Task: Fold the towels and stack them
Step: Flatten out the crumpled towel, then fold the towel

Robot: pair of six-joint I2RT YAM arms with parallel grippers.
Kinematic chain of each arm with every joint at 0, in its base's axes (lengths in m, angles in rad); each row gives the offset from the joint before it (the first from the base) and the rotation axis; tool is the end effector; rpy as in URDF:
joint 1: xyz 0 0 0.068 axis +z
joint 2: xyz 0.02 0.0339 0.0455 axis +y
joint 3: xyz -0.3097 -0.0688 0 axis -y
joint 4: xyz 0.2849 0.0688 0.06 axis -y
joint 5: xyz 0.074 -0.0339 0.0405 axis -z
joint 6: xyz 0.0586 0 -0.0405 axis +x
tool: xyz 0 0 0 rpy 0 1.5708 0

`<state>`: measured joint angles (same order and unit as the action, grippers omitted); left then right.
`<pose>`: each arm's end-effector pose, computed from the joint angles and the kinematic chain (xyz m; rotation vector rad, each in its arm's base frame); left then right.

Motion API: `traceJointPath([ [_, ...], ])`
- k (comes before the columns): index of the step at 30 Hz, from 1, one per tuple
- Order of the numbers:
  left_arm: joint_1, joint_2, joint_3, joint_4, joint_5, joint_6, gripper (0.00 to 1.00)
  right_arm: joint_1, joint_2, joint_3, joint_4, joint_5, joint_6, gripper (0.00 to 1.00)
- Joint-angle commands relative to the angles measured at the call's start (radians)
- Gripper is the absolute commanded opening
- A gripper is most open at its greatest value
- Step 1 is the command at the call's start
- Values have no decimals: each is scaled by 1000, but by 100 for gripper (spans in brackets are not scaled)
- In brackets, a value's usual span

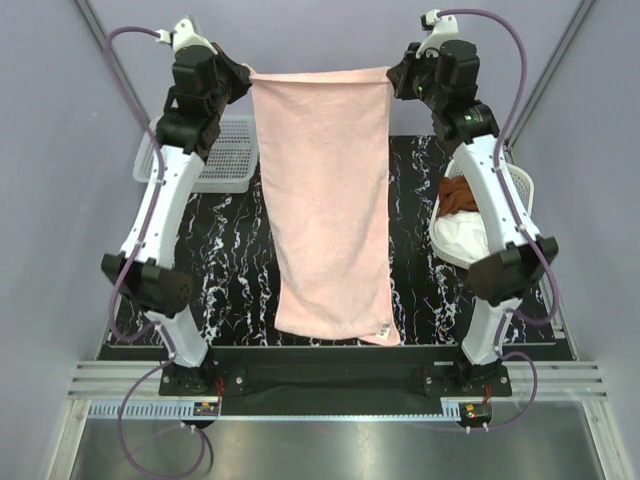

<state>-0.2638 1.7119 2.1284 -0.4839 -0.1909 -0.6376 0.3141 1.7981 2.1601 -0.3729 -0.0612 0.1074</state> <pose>0.4190 -0.1017 0.5814 -0.4537 1.6008 -0.5320 0.4435 0.1478 0.5708 -0.2124 1.5801 0.3775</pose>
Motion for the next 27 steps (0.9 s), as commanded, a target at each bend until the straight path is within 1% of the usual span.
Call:
traceJointPath([
  [1, 61, 110, 8, 266, 146, 44, 0, -85, 110, 133, 98, -155, 34, 0],
  [3, 103, 182, 40, 329, 195, 36, 0, -115, 212, 216, 103, -192, 40, 0],
  [4, 113, 239, 72, 353, 268, 35, 0, -138, 246, 245, 104, -225, 54, 0],
  [5, 130, 264, 82, 388, 289, 30, 0, -148, 277, 295, 107, -242, 63, 0],
  [6, 138, 285, 87, 410, 309, 27, 0, -158, 332, 317, 109, -264, 72, 0],
  [7, 147, 301, 88, 432, 349, 27, 0, -168, 357, 334, 117, -305, 92, 0],
  [9, 152, 340, 87, 467, 379, 36, 0, -184, 404, 354, 124, -337, 104, 0],
  [13, 159, 374, 36, 481, 461, 38, 0, -194, 411, 258, 201, -374, 143, 0],
  [14, 159, 373, 13, 485, 465, 36, 0, -196, 406, 192, 216, -384, 149, 0],
  [16, 159, 358, -71, 511, 479, 32, 0, -199, 376, 112, 261, -411, 172, 0],
  [17, 161, 351, -96, 505, 485, 30, 0, -201, 363, 31, 269, -411, 176, 0],
  [19, 161, 321, -171, 487, 501, 30, 0, -202, 324, -43, 255, -407, 184, 0],
  [20, 161, 305, -208, 466, 510, 23, 0, -202, 310, -107, 240, -401, 187, 0],
  [22, 158, 259, -329, 467, 522, 1, 0, -205, 273, -173, 200, -405, 192, 0],
  [23, 158, 249, -364, 469, 539, -20, 0, -205, 247, -245, 192, -407, 193, 0],
  [24, 155, 238, -430, 469, 571, -30, 0, -204, 235, -278, 181, -402, 192, 0],
  [27, 132, 197, -524, 461, 594, -48, 0, -207, 207, -365, 106, -387, 186, 0],
])
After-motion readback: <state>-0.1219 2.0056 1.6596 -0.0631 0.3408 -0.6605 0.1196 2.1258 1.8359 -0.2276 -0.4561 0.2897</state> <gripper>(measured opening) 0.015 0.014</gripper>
